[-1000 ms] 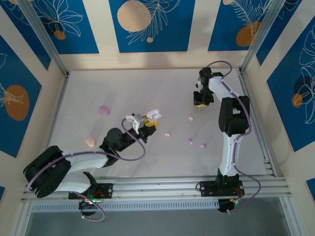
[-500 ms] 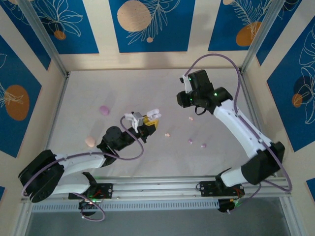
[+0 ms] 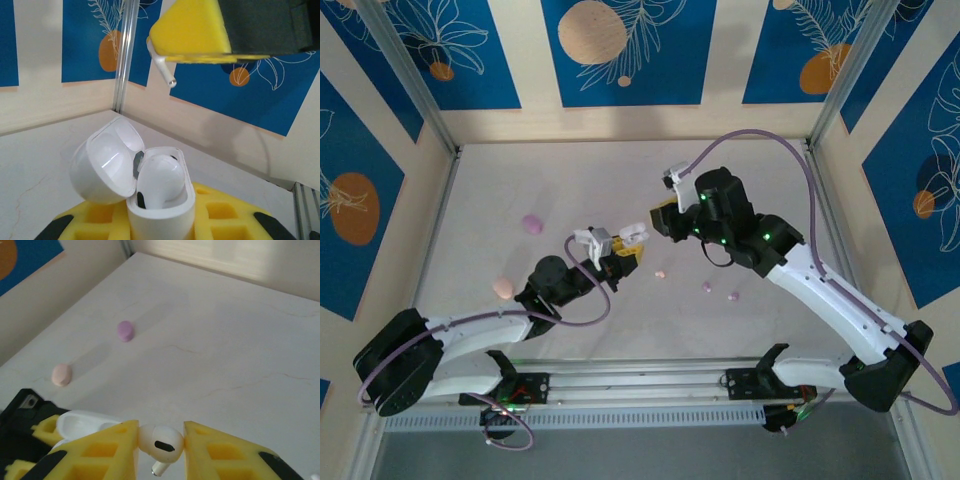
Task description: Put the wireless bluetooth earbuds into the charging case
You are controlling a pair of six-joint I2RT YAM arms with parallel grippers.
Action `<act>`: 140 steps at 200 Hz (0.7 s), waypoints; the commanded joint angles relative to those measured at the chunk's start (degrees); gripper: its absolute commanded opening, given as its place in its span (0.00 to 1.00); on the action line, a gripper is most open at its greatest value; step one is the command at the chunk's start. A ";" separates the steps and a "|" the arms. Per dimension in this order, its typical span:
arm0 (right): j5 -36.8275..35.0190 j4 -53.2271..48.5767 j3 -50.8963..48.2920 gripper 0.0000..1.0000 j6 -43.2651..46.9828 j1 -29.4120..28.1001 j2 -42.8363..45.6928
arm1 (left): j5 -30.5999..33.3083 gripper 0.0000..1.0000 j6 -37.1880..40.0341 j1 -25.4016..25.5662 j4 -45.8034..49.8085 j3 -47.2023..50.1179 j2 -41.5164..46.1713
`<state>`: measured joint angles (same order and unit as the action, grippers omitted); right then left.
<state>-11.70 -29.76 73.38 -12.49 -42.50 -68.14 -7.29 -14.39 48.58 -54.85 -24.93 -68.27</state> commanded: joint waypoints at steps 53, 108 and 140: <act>7.32 3.62 -2.79 0.28 -0.24 -1.27 0.90 | -0.77 0.21 -0.14 0.64 -2.75 -1.59 1.04; 8.69 3.59 -2.98 0.28 0.18 -1.27 0.30 | -0.71 0.21 -0.17 0.75 -3.75 -1.44 0.95; 8.72 3.41 -2.90 0.28 0.33 -1.27 -0.66 | -0.95 0.21 -0.11 0.71 -4.27 -1.29 0.62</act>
<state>-4.25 -27.38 70.70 -12.49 -43.51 -68.14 -7.29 -14.52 48.88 -55.27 -24.93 -68.03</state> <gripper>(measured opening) 0.280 0.214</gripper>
